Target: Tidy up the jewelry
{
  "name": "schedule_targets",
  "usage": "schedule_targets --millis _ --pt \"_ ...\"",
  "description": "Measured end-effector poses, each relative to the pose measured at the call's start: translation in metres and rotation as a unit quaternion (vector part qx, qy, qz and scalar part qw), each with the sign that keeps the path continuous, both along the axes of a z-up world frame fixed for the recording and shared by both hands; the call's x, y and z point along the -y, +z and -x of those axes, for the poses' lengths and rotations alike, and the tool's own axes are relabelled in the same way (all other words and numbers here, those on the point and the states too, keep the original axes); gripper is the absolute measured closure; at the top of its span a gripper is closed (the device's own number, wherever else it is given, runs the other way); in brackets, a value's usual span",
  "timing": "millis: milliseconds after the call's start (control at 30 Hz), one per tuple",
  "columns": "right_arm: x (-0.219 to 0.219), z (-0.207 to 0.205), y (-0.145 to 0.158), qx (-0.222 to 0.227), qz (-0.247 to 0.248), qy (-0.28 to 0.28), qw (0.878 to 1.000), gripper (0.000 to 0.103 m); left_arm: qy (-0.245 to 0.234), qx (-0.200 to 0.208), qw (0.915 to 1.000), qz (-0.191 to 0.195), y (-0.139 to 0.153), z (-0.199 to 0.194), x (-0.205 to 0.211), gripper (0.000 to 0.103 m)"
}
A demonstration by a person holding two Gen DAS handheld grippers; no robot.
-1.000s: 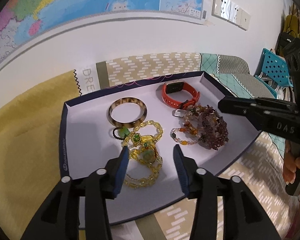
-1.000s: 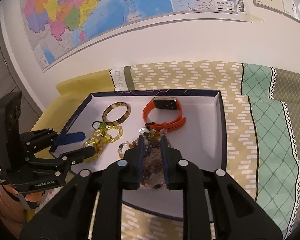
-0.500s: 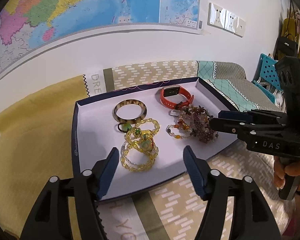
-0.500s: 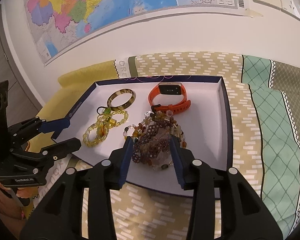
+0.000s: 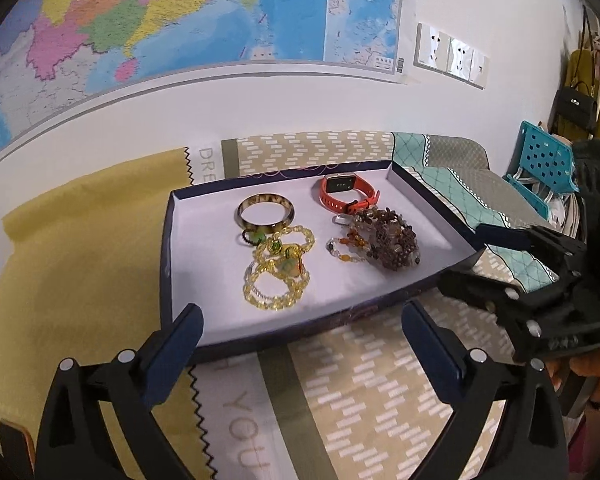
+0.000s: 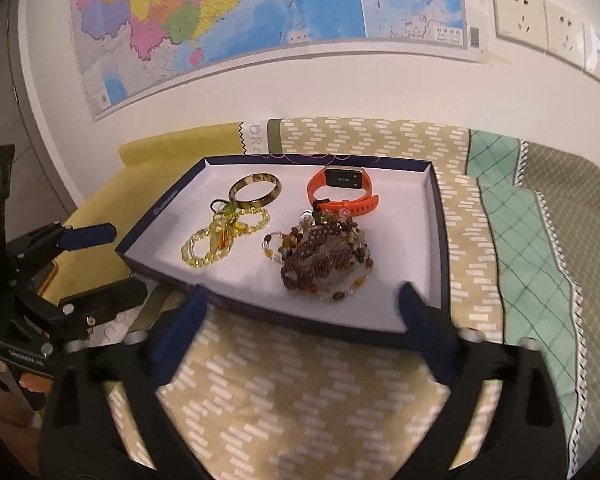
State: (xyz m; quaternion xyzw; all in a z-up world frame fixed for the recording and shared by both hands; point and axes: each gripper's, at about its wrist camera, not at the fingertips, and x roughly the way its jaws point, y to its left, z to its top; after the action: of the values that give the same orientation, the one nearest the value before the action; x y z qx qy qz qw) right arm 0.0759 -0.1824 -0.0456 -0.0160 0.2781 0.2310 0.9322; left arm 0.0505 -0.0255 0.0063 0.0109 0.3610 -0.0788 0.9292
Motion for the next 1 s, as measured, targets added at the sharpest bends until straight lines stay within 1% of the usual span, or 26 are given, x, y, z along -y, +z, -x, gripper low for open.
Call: schedule_targets --millis 100,267,400,600,733,1000 --pt "0.000 0.013 -0.002 0.006 0.006 -0.005 1.000 0.005 0.013 -0.003 0.9999 0.009 -0.001 0.009 -0.003 0.007" --pt "0.000 0.032 -0.009 0.008 0.009 -0.016 1.000 0.005 0.035 -0.004 0.9993 0.014 -0.005 0.020 -0.004 0.007" --pt "0.000 0.043 -0.013 0.005 0.001 -0.020 1.000 0.005 0.048 -0.002 0.9988 0.008 -0.007 0.029 -0.001 0.007" --pt "-0.002 0.054 -0.015 0.002 -0.001 -0.018 1.000 0.005 0.063 0.005 0.9980 -0.001 -0.004 0.040 -0.002 0.007" --pt "-0.003 0.059 -0.016 0.002 -0.002 -0.016 1.000 0.005 0.068 0.008 0.9976 0.004 -0.002 0.046 -0.004 0.007" --pt "-0.002 0.065 -0.017 -0.002 -0.004 -0.016 1.000 0.005 0.077 0.014 0.9969 -0.006 0.000 0.053 -0.001 0.007"
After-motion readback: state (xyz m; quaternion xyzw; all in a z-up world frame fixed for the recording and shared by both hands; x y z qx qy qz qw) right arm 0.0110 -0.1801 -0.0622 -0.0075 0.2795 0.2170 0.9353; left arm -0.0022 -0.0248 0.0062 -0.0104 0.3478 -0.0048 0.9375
